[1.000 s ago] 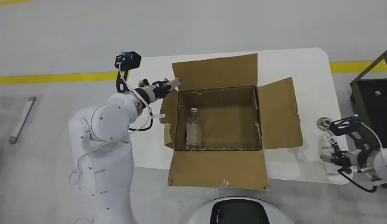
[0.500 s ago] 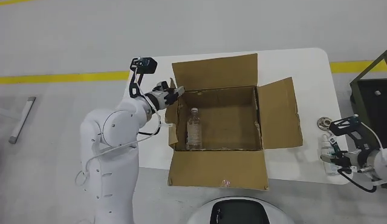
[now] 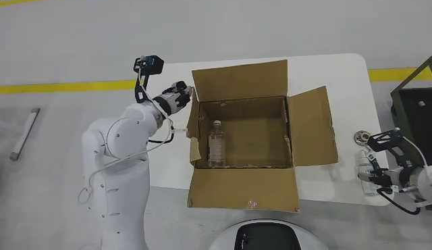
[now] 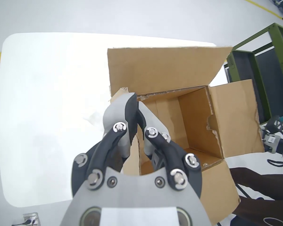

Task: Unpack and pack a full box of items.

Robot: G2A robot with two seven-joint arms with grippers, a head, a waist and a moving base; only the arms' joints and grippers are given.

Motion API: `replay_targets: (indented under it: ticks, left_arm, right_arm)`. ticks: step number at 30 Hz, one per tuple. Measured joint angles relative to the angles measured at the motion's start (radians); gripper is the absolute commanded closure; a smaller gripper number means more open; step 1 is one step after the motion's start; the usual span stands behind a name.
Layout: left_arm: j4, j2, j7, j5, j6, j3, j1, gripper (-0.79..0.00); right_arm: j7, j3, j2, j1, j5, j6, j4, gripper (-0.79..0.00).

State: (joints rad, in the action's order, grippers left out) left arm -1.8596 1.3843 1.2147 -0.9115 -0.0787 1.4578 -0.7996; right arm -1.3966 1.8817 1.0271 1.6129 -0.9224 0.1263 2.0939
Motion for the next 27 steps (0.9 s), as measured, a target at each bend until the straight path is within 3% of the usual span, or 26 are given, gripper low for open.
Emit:
replay_targets:
  ticks: [1,6,11,18,27]
  left_arm:
    - [-0.008,0.000,-0.008,0.016,0.004,0.000,0.001,0.000]
    - [-0.034,-0.002,-0.024,0.120,0.044,-0.019,0.002,0.000]
    - [0.000,-0.004,0.026,0.220,0.054,-0.060,0.012,0.000]
    - [0.090,-0.017,0.046,0.082,0.027,-0.124,0.033,0.000]
    - [0.168,-0.036,0.040,-0.009,-0.009,-0.076,0.042,0.000]
  right_arm:
    - [0.000,0.000,0.000,0.000,0.000,0.000,0.000,-0.785]
    - [0.000,0.000,0.000,0.000,0.000,0.000,0.000,-0.785]
    - [0.000,0.000,0.000,0.000,0.000,0.000,0.000,-0.785]
    - [0.000,0.000,0.000,0.000,0.000,0.000,0.000,-0.785]
    - [0.000,0.000,0.000,0.000,0.000,0.000,0.000,-0.785]
